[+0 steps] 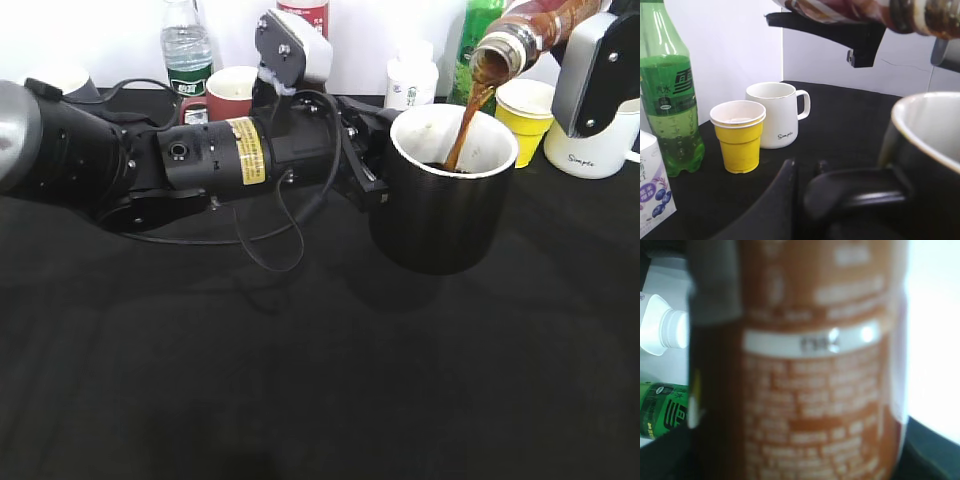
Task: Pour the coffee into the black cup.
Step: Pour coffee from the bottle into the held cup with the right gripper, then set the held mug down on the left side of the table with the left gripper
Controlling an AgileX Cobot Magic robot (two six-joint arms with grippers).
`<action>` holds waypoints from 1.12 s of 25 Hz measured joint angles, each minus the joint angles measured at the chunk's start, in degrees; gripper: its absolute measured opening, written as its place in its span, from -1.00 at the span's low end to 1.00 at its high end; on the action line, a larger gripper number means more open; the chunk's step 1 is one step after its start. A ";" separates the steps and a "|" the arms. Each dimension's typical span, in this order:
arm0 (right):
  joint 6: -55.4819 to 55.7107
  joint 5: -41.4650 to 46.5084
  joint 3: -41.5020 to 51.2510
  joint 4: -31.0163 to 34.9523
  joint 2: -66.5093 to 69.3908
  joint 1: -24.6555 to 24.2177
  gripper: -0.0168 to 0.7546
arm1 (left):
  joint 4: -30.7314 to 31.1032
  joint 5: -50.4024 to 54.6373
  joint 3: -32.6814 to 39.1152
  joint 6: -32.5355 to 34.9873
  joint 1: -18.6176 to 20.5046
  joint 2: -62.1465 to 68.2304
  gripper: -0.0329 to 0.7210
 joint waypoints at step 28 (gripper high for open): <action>93.31 4.76 0.00 -5.16 -0.07 0.07 0.41 | -15.04 -12.70 18.66 17.36 35.22 -3.63 -0.75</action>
